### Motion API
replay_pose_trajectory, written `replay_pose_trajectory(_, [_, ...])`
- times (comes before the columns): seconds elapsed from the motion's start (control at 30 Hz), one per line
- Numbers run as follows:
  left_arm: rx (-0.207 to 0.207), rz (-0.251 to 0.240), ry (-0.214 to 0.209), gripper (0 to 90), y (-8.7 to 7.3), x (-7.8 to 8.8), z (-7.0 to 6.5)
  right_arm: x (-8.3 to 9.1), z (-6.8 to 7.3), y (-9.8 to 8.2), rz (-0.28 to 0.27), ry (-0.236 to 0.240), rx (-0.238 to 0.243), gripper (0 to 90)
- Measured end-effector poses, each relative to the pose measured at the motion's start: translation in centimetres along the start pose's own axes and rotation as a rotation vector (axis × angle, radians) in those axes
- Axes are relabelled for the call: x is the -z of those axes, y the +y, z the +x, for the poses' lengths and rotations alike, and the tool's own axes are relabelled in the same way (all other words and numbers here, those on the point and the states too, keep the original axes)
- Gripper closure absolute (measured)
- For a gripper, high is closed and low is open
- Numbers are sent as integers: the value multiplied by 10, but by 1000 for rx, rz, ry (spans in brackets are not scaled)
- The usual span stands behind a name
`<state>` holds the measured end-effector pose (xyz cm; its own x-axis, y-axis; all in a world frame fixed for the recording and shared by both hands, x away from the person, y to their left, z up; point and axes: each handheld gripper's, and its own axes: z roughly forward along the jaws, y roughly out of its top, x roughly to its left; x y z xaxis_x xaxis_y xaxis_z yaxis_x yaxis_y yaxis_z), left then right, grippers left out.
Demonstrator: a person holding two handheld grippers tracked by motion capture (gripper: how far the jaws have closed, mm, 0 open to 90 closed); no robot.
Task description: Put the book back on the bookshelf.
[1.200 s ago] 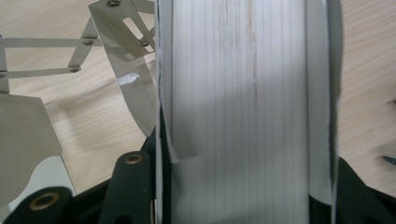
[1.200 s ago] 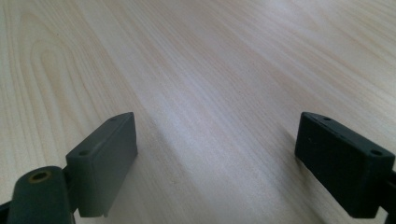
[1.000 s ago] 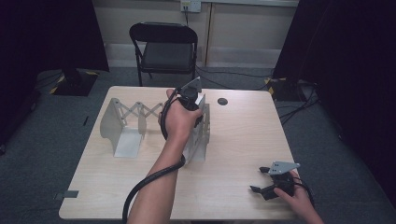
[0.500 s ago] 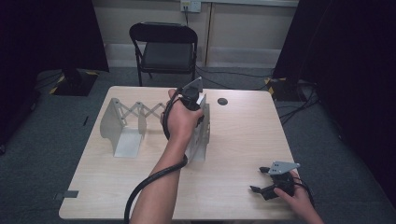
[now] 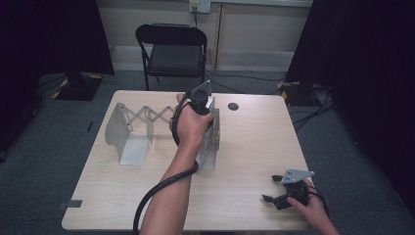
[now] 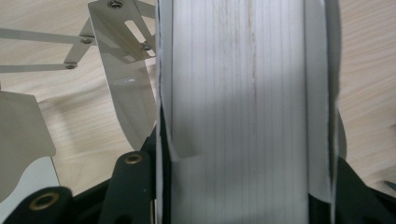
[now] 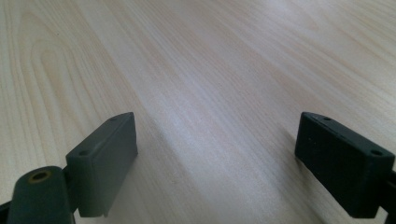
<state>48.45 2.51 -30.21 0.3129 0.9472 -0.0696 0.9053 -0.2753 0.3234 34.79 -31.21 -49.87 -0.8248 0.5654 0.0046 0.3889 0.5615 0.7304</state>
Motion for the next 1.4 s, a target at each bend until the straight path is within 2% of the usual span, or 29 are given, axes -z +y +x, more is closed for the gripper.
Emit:
replay_pose_trajectory(0.6, [15,-17,28,530,-2,-6,-9,0,0,0,0,2,2,124])
replay_pose_trajectory(0.8, [4,-7,31,523,-3,-8,-9,0,0,0,0,2,1,123])
replay_pose_trajectory(0.9, [2,17,30,518,-5,-10,-8,0,0,0,1,2,0,124])
replay_pose_trajectory(1.03, [5,9,25,515,-6,-10,-8,0,0,0,1,3,-1,124])
replay_pose_trajectory(1.1, [-13,10,24,510,-5,-10,-9,0,0,0,1,3,1,124])
replay_pose_trajectory(1.17, [-14,13,15,499,-4,-8,-9,0,0,0,1,3,1,124])
replay_pose_trajectory(1.27, [-3,1,5,486,-5,-5,-8,0,0,0,0,3,0,124])
replay_pose_trajectory(1.4, [-19,-13,-10,471,-7,-1,-6,0,0,0,0,3,0,124])
